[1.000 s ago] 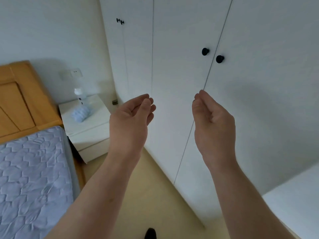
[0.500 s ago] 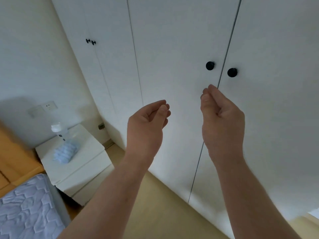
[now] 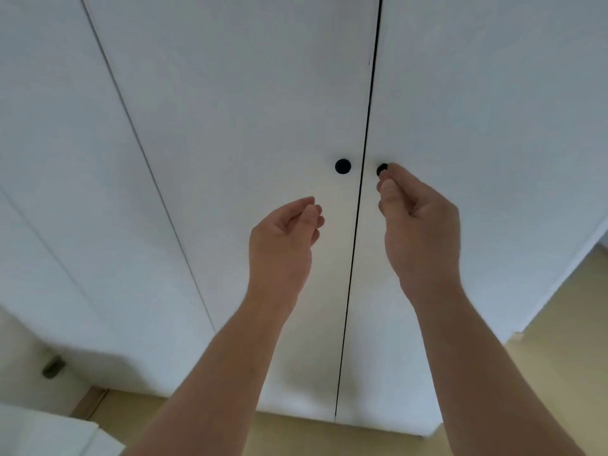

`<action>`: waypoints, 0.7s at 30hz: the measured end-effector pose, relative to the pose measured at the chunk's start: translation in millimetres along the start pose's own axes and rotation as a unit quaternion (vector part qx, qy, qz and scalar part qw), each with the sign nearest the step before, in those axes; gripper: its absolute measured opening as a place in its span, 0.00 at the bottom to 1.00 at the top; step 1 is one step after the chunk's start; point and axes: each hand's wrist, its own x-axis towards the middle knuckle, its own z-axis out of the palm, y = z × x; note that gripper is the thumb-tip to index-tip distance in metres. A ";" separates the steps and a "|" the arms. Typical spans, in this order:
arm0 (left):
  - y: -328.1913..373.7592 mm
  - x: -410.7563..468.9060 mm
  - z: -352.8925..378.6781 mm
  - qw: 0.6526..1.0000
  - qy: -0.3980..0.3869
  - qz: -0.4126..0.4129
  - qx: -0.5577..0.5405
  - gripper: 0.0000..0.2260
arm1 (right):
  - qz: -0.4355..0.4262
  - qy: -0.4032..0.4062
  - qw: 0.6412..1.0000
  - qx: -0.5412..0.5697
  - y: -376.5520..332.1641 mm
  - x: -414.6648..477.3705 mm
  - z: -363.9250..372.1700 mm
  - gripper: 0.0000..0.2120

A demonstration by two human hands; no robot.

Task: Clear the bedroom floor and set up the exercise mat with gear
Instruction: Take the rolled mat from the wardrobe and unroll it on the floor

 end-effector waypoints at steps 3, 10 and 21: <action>-0.9 23.3 2.1 0.999 -0.032 0.010 0.020 0.06 | 0.009 0.005 0.999 -0.034 -4.7 -6.2 3.4 0.08; -4.5 67.2 34.5 0.976 -0.134 -0.010 0.174 0.21 | 0.034 0.031 0.993 -0.110 -7.4 -6.7 -8.2 0.08; -4.0 90.6 60.7 0.982 -0.077 0.054 0.164 0.03 | 0.043 0.042 0.989 -0.135 -11.9 -0.1 -27.4 0.17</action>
